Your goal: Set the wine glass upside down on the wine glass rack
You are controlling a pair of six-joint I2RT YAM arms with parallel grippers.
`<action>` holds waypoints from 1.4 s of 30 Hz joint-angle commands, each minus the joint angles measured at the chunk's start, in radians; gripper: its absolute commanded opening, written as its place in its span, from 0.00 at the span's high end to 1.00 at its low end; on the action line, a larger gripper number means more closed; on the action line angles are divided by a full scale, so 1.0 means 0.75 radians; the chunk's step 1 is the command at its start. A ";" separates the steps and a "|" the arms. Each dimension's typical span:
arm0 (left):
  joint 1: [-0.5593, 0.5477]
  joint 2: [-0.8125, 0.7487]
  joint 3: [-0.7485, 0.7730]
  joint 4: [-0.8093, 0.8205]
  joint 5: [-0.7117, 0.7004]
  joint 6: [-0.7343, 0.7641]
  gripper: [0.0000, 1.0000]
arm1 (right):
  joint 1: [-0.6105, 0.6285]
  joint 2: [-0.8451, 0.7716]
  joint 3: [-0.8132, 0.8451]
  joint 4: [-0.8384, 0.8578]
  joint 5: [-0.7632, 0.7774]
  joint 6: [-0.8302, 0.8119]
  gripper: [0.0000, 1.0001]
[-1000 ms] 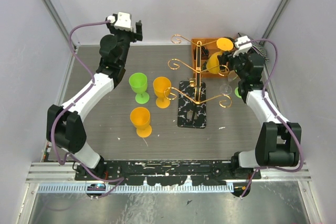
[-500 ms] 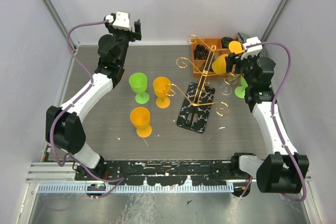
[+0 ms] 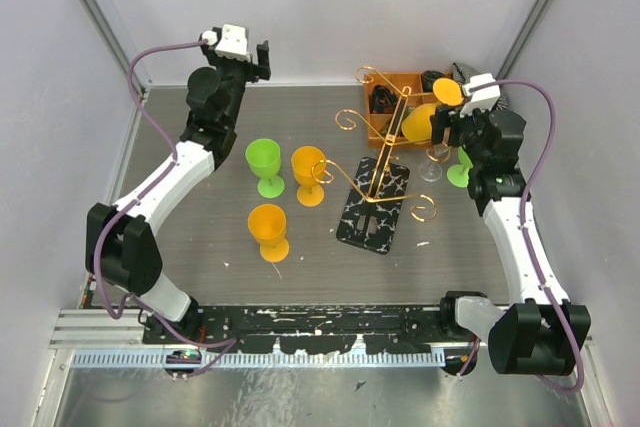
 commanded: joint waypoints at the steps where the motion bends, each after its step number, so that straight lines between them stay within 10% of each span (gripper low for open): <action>1: 0.008 -0.048 -0.021 0.026 0.004 -0.004 0.14 | 0.001 0.025 0.113 0.039 -0.049 0.059 0.21; 19: 0.020 -0.042 -0.046 0.032 -0.027 -0.003 0.13 | 0.201 0.334 0.810 -0.512 -0.031 0.175 0.23; 42: 0.032 -0.063 -0.062 -0.007 -0.029 0.004 0.13 | 0.315 0.524 0.862 -0.734 0.036 0.334 0.22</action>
